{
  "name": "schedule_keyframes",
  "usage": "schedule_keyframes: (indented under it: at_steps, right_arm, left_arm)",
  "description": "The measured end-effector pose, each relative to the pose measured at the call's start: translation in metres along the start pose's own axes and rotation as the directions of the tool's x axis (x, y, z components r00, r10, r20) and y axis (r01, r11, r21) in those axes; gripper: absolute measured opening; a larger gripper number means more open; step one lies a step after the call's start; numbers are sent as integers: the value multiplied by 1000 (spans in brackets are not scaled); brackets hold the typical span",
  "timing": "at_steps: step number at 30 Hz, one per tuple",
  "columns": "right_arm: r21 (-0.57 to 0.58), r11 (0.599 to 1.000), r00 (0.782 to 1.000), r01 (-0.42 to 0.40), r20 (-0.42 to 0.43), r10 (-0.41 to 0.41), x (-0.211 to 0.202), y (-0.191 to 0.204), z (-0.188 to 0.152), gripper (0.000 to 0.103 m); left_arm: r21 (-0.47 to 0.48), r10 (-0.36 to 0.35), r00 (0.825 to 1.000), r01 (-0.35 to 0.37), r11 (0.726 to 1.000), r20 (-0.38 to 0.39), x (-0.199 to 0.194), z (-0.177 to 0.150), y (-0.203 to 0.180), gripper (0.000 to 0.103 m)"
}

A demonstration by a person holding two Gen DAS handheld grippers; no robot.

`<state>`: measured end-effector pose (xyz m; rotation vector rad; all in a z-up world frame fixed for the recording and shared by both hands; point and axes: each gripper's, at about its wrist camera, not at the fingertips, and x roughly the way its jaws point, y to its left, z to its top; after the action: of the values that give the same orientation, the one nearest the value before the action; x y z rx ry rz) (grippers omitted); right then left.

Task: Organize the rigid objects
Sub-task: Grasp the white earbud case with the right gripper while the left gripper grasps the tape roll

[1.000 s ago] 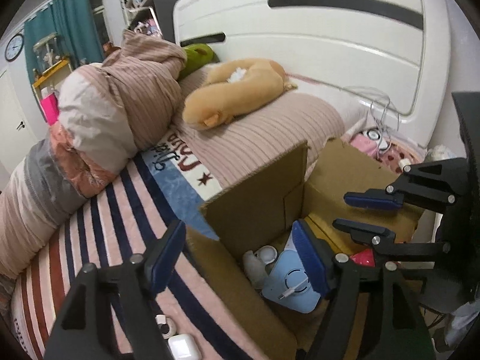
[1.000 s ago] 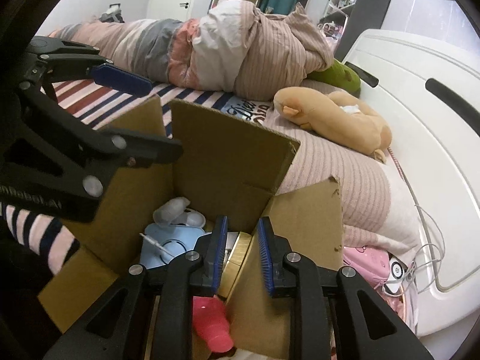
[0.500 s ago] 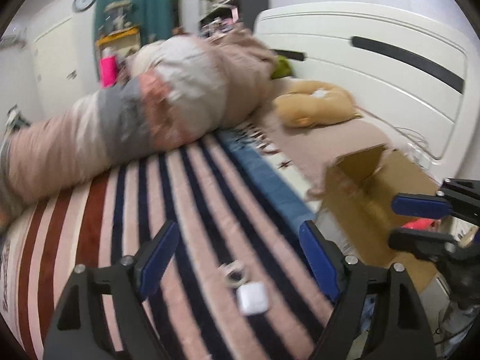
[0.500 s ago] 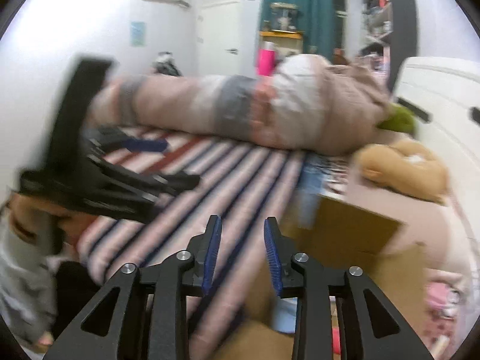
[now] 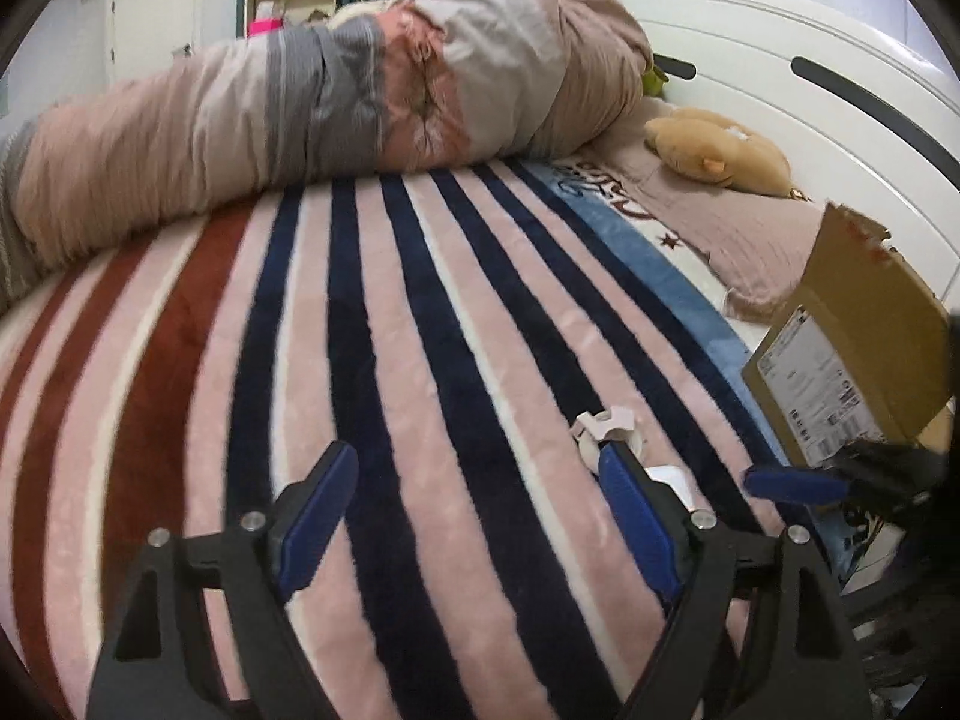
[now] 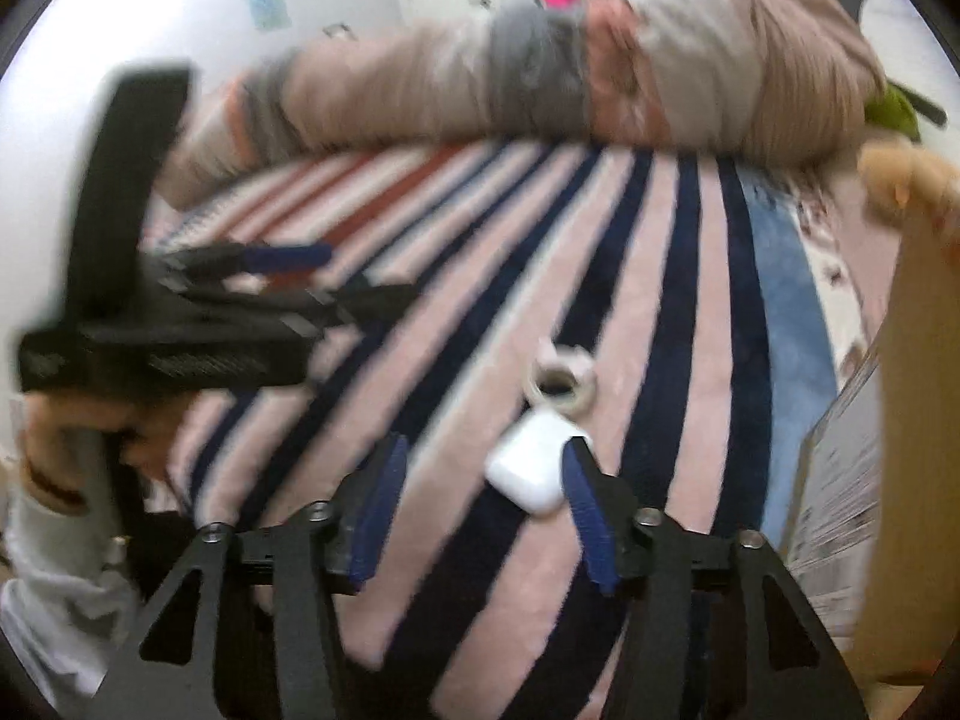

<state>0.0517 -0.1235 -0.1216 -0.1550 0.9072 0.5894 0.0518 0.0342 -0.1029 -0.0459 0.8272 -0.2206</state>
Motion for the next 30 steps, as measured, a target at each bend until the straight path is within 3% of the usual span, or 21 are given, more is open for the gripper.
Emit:
schedule_keyframes:
  at_steps: [4,9,10,12,19,22,25,26,30]
  right_arm:
    - [40,998,998,40,-45,-38,35,-15,-6,62]
    - [10,998,998,67,10,-68,43,-19,-8,62]
    - [21,998,998,56,17,-56,43,-22,-8,62]
    - [27,997,997,66,26,-67,39,-27,-9,51]
    - [6,983,981,181,67,-181,22,-31,-35,51]
    - [15,983,979,182,87,-183,19,-35,-40,51]
    - [34,986,982,164,91,-166,18,-39,-40,51]
    - [32,986,981,166,94,-168,19,-39,-41,51]
    - [9,982,978,187,98,-187,19,-34,-40,51]
  left_arm:
    - [6,-19,999,20,1000,-35,26,-2,0,80]
    - [1,-64,995,64,998,-72,46,-3,-6,80]
    - [2,-71,994,72,997,-77,49,-3,-8,80]
    - [12,-86,992,87,996,-87,57,-2,-15,80]
    - [61,-147,981,155,986,-129,83,1,-55,80]
    - [93,-101,988,112,989,-119,96,2,-71,79]
    - [127,-39,994,53,991,-106,101,1,-76,57]
    - [125,-45,994,57,990,-101,99,1,-75,44]
    - [108,-53,995,62,992,-90,90,2,-67,37]
